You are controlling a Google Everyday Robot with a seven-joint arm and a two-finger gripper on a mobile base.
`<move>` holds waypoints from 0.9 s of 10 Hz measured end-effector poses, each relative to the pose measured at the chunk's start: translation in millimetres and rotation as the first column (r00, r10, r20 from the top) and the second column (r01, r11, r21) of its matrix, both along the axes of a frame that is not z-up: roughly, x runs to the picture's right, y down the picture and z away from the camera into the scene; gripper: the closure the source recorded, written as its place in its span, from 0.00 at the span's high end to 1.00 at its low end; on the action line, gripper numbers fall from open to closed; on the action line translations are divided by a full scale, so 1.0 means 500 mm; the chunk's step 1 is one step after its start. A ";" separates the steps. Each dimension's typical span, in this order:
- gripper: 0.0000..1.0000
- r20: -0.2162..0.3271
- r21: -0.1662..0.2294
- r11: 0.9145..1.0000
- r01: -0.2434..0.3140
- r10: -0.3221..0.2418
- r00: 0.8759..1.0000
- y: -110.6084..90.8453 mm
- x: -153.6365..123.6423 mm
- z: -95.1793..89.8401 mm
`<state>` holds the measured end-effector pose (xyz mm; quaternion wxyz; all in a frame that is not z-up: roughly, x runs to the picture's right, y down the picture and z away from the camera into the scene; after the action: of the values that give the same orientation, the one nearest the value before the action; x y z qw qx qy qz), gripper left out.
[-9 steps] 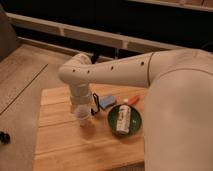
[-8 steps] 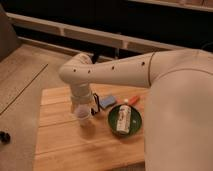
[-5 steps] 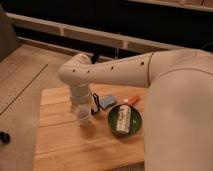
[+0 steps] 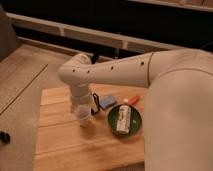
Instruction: Knock the eraser over
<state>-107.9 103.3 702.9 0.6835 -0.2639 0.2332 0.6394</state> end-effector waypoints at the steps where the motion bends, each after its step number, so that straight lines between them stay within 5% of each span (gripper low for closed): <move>1: 0.65 0.000 0.000 1.000 0.000 0.000 1.000 0.000 0.000 0.000; 6: 0.60 0.000 0.000 1.000 0.000 0.000 1.000 0.000 0.001 0.000; 9: 0.28 0.000 0.002 1.000 -0.001 0.001 1.000 -0.002 0.001 -0.001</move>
<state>-107.6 102.4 702.2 0.6834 -0.2633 0.2325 0.6399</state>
